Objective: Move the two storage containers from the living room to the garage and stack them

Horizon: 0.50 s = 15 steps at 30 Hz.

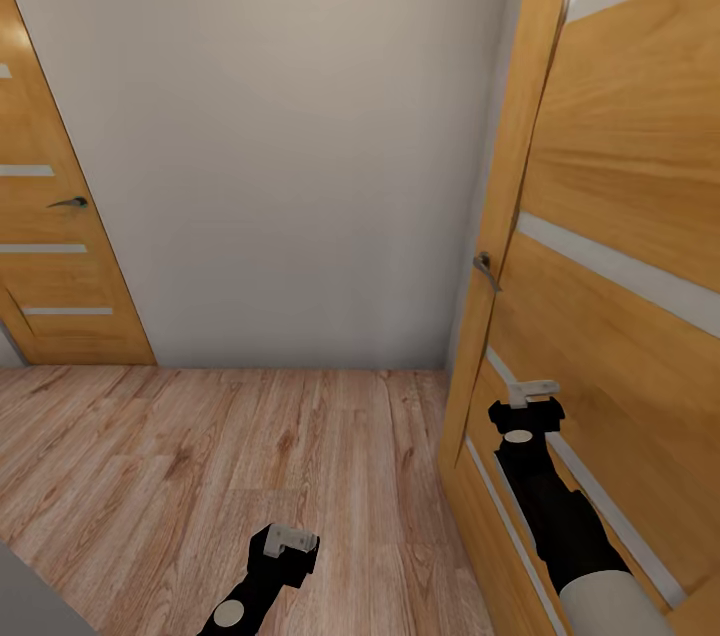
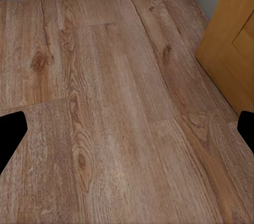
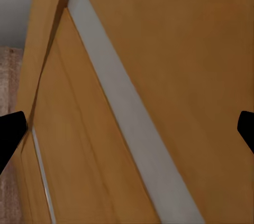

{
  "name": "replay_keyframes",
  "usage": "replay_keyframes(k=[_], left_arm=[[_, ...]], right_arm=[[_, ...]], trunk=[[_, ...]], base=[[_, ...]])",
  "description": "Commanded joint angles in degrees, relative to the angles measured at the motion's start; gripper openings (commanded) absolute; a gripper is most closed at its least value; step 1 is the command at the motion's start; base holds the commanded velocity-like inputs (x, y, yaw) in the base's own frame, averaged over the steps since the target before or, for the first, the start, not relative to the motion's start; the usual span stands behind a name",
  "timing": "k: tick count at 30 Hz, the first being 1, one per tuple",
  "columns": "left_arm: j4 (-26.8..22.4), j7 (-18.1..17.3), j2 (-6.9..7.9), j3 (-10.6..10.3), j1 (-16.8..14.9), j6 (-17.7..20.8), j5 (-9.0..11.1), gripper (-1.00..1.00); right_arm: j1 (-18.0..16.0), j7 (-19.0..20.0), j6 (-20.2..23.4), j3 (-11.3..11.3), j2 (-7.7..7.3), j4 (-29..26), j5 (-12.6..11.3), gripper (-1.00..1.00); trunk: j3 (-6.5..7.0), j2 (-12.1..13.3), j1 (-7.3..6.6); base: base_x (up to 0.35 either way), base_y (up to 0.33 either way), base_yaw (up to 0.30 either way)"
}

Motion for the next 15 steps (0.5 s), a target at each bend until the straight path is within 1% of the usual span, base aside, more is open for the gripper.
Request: replay_keyframes(k=[1,3,7,8,11,12,15], left_arm=[[0.0,0.0,0.01,-0.1,0.0,-0.2,0.2,1.00],[0.0,0.0,0.01,-0.1,0.0,-0.2,0.2,1.00],[0.0,0.0,0.01,-0.1,0.0,-0.2,0.3,1.00],[0.0,0.0,0.01,-0.1,0.0,-0.2,0.4,1.00],[0.0,0.0,0.02,-0.1,0.0,-0.2,0.5,1.00],[0.0,0.1,0.05,-0.1,0.0,-0.2,0.5,1.00],[0.0,0.0,0.03,-0.1,0.0,-0.2,0.5,1.00]], right_arm=[[0.0,-0.1,0.4,0.2,-0.01,0.1,0.3,1.00],[0.1,0.6,0.3,0.5,0.21,1.0,0.1,1.00],[0.3,4.4,0.0,0.9,2.31,5.2,-0.1,1.00],[0.3,6.7,-0.1,0.9,3.45,7.2,-0.2,1.00],[0.4,9.4,-0.4,1.0,4.69,9.9,-0.2,1.00],[0.5,10.4,-1.1,1.0,5.19,11.3,-0.2,1.00],[0.6,11.4,-2.7,1.0,5.77,12.9,-0.3,1.00]], trunk=[[-0.06,0.0,0.00],[-0.06,0.0,0.00],[-0.06,0.0,0.00],[-0.06,0.0,0.00],[-0.06,0.0,0.00],[-0.06,0.0,0.00],[-0.06,0.0,0.00]], base=[[0.002,0.000,0.000],[0.001,0.000,0.000],[0.000,0.000,0.000],[0.000,0.000,0.000],[0.000,0.000,0.000],[0.000,0.000,0.000],[0.000,0.000,0.000]])
